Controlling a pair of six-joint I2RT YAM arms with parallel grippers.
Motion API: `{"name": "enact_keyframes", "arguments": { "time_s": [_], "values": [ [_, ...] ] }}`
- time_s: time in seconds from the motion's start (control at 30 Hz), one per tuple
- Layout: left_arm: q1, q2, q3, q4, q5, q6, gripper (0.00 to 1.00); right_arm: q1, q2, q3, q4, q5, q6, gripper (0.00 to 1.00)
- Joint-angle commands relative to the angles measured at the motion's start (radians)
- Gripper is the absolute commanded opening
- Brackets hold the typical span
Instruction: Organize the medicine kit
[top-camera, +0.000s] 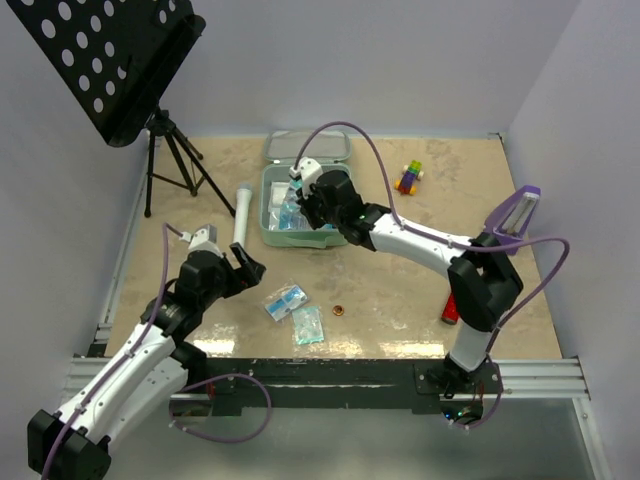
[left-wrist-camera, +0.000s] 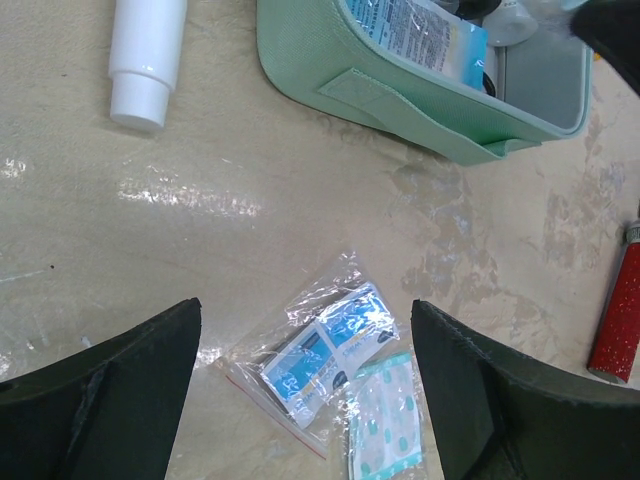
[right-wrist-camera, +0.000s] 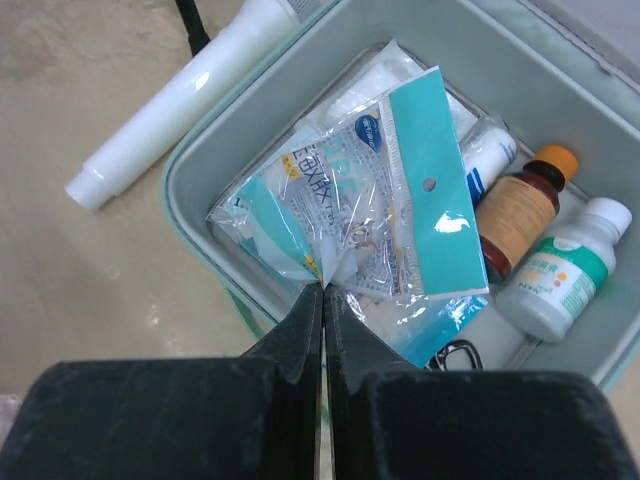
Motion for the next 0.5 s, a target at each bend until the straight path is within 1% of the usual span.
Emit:
{"name": "enact_keyframes", "arguments": {
  "time_s": [0.0,0.1,0.23,0.4,0.47],
  "values": [
    [0.005,-0.028,-0.013,0.012,-0.003,0.011,0.9,-0.008,0.053,0.082,0.101,-0.071,-0.198,0.0],
    [0.005,-0.031,-0.013,0.014,-0.005,0.012,0.9,-0.042,0.135,0.176,0.029,-0.17,-0.264,0.0],
    [0.005,-0.026,-0.016,0.014,-0.002,0.012,0.9,-0.068,0.197,0.219,0.061,-0.239,-0.313,0.0],
    [0.005,-0.034,-0.014,0.005,-0.011,0.005,0.9,-0.094,0.338,0.352,-0.043,-0.266,-0.321,0.0],
    [0.005,-0.036,-0.016,0.002,-0.017,0.003,0.9,-0.094,0.364,0.361,-0.033,-0.267,-0.315,0.0]
  ]
}}
